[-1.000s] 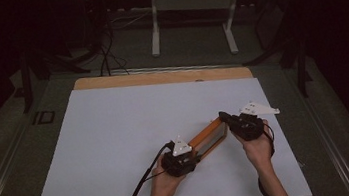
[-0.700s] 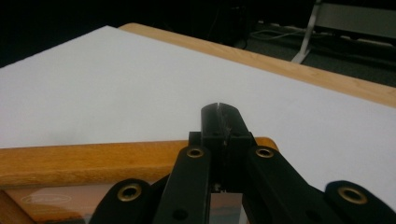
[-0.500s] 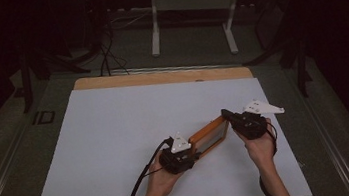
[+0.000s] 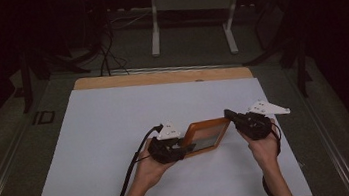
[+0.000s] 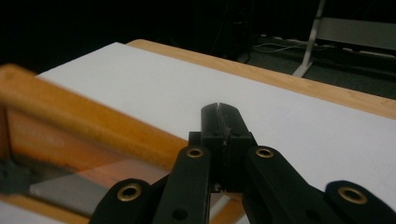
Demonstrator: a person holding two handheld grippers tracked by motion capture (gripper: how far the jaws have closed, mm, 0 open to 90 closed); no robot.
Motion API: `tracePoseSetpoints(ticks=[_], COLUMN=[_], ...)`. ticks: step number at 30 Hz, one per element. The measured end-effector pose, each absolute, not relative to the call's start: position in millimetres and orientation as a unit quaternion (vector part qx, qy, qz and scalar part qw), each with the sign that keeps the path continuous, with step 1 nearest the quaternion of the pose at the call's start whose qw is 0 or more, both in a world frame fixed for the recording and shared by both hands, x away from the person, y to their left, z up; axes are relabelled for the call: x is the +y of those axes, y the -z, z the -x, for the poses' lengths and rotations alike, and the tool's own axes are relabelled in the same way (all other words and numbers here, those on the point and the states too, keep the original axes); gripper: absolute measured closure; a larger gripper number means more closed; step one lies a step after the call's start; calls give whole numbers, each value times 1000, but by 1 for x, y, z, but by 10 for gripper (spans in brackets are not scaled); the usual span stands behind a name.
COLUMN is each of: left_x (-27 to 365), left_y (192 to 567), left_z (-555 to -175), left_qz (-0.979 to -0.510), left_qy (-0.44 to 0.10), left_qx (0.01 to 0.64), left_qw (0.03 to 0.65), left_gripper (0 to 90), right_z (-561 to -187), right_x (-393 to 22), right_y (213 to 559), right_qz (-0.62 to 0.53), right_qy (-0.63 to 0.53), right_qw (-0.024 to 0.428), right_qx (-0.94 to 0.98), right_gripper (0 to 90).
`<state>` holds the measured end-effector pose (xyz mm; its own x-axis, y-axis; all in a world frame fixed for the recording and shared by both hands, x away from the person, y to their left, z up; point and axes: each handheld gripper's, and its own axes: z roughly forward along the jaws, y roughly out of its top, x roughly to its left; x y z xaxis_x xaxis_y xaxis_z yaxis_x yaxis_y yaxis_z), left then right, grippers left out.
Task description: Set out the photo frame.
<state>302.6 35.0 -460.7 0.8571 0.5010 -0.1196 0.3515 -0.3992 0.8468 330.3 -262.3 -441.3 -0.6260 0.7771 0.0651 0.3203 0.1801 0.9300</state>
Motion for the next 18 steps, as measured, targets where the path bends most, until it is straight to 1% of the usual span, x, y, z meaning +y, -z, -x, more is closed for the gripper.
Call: tracePoseSetpoints(ticks=[7,13,18], left_x=[47,56,59], left_y=[448,438,429], left_z=[-306,-310,-312], left_qz=[-831,-819,-822], left_qy=[-65,-52,-50], left_qx=[246,248,239], left_qw=[494,515,514], left_gripper=[691,691,691], right_z=[-328,-328,-328], right_x=[-259,-256,-255], right_y=[443,445,447], right_qz=[-345,-330,-314], right_qy=[-518,-517,-524], right_qw=[211,202,184], right_qx=[753,764,770], right_gripper=[900,900,900])
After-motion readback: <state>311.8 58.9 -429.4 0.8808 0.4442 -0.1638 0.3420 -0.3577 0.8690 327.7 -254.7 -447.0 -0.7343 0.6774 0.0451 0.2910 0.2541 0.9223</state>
